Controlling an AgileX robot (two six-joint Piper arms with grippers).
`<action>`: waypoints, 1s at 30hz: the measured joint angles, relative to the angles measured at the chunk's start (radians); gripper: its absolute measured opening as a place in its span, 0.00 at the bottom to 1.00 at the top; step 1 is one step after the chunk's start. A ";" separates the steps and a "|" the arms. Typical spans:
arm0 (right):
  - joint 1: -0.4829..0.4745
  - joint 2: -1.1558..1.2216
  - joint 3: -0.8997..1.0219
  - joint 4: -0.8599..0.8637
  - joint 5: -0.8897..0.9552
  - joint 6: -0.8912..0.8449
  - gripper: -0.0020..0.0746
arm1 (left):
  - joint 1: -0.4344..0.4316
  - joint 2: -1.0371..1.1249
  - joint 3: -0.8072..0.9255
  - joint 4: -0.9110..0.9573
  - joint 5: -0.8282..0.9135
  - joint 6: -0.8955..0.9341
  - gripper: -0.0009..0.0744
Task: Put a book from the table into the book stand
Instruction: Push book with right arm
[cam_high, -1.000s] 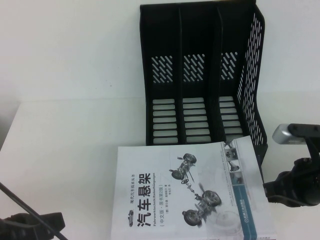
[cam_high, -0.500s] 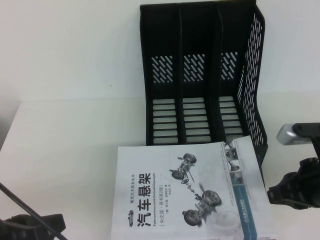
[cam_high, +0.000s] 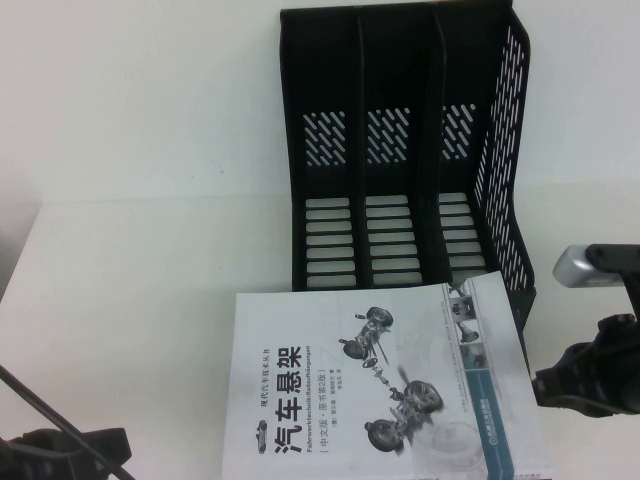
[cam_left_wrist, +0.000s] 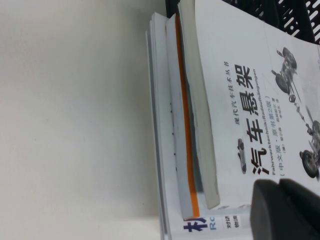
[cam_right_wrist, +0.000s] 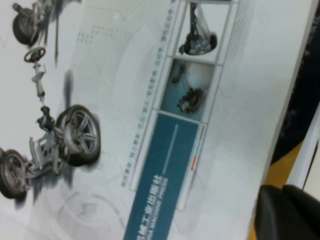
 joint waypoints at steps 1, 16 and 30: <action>0.000 0.000 0.000 0.002 0.000 0.000 0.02 | 0.000 0.000 0.000 0.000 0.000 0.000 0.01; 0.000 0.004 0.000 0.053 -0.008 -0.012 0.02 | 0.000 0.000 0.000 0.000 -0.003 0.000 0.01; 0.090 0.076 -0.057 0.093 -0.019 -0.048 0.03 | 0.000 0.000 -0.002 -0.002 -0.014 0.000 0.01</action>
